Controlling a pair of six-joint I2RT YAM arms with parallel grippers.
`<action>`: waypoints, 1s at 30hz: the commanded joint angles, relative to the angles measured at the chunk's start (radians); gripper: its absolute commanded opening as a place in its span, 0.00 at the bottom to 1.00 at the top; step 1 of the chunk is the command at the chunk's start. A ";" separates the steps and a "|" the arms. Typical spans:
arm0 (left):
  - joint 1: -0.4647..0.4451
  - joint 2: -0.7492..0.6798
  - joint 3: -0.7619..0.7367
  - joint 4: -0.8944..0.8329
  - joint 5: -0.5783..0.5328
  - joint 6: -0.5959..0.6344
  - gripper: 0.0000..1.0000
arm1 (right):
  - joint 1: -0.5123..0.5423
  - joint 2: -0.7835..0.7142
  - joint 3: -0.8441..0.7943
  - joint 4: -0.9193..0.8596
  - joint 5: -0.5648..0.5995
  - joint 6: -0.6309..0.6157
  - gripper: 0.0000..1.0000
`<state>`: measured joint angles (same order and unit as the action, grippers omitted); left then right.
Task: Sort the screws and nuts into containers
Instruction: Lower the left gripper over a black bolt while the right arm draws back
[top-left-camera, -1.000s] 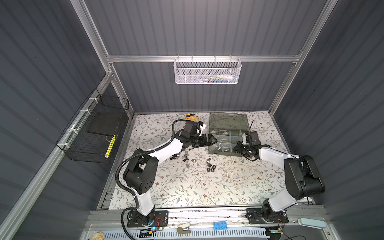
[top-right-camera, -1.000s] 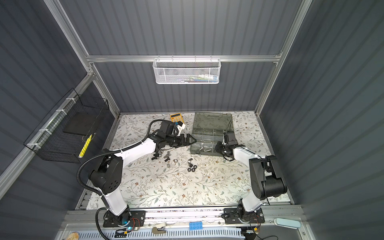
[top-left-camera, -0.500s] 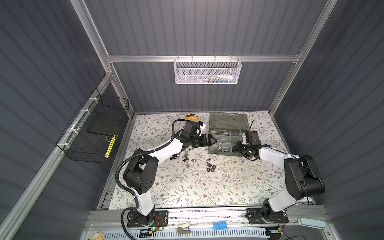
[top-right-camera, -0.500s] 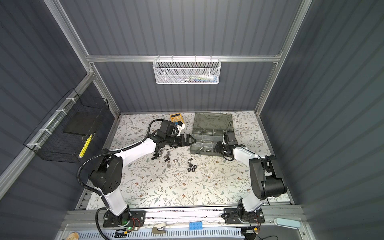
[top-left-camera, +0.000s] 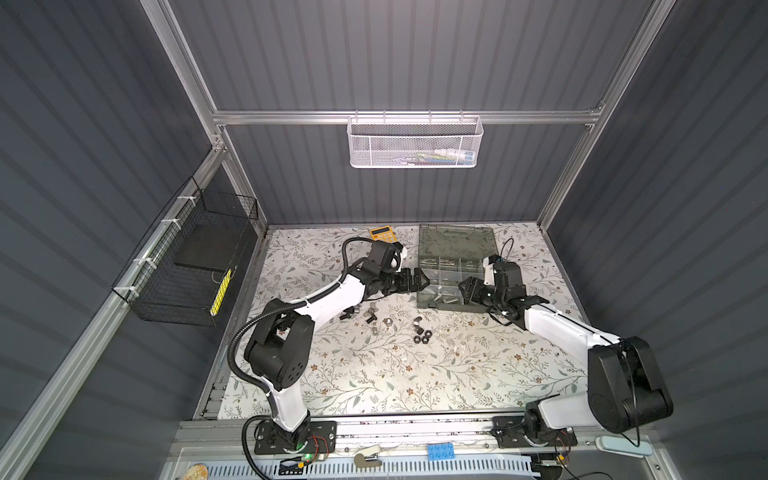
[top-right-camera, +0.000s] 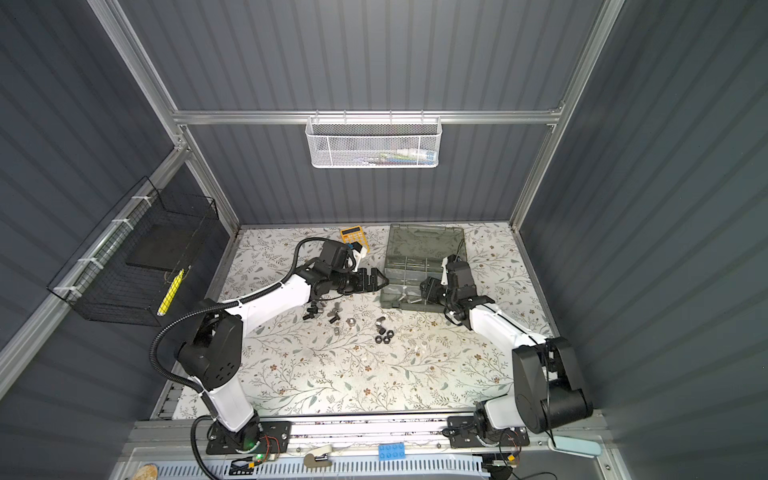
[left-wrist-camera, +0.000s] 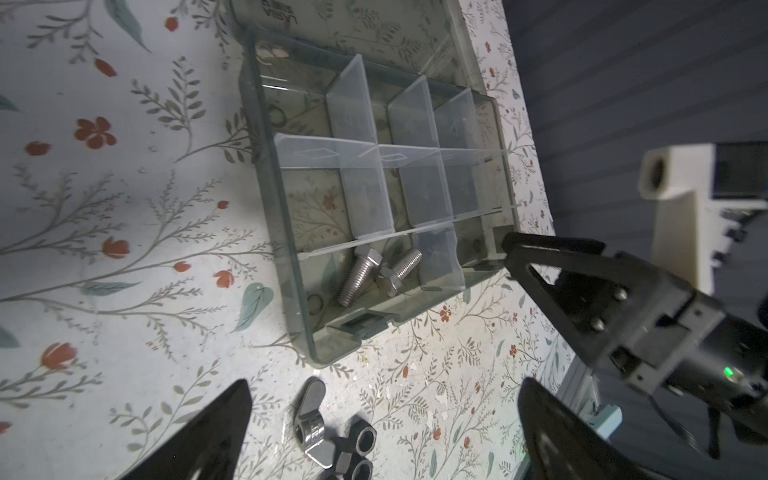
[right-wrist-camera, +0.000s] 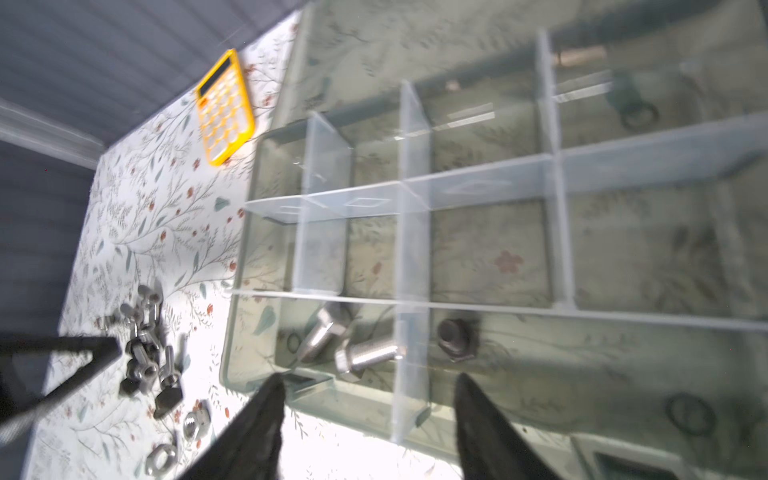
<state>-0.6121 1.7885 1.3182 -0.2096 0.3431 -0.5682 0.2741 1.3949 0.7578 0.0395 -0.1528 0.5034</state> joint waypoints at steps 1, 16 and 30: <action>0.003 -0.037 0.052 -0.144 -0.124 -0.039 1.00 | 0.067 -0.050 -0.015 0.027 0.055 -0.073 0.77; 0.023 -0.168 -0.150 -0.288 -0.372 0.002 1.00 | 0.228 -0.105 -0.042 0.083 0.066 -0.154 0.99; 0.039 -0.108 -0.248 -0.248 -0.402 0.051 0.78 | 0.270 -0.072 -0.035 0.102 0.062 -0.158 0.99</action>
<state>-0.5789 1.6550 1.0950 -0.4557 -0.0380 -0.5438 0.5320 1.3056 0.7200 0.1177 -0.0978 0.3576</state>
